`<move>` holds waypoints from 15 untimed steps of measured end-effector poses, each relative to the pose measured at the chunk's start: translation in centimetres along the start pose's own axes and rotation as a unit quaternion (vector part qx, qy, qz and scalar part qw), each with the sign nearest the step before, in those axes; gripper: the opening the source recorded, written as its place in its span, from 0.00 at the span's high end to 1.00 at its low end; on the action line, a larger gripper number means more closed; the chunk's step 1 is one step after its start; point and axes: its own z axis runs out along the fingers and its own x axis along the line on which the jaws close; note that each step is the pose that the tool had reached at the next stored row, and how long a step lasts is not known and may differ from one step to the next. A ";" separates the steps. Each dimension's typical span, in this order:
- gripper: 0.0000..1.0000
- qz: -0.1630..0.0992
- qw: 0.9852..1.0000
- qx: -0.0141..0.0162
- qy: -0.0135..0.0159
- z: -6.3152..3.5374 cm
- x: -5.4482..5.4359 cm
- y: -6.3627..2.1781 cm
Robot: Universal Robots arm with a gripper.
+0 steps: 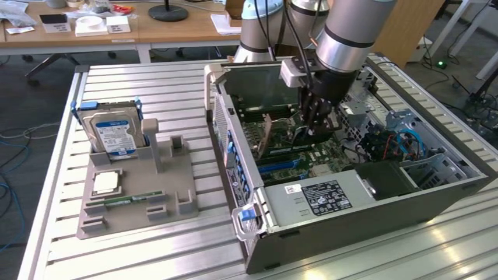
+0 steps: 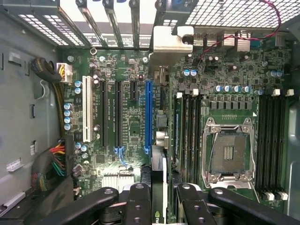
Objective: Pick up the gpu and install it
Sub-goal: 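Insert the gpu into the slot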
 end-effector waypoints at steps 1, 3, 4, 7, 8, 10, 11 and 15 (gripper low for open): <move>0.74 0.000 1.000 0.000 0.000 -0.01 0.0 0.01; 0.74 0.000 1.000 0.000 0.000 0.01 0.0 0.15; 0.74 0.000 1.000 0.000 0.000 0.00 0.0 0.30; 0.74 0.000 1.000 0.000 0.000 0.01 0.0 0.67; 0.74 0.000 1.000 0.000 0.000 0.05 0.0 0.73; 0.74 0.000 1.000 0.000 0.000 0.22 0.1 0.81; 0.74 0.000 1.000 0.000 0.000 0.33 0.1 0.84; 0.74 0.000 1.000 0.000 0.000 0.66 0.1 0.93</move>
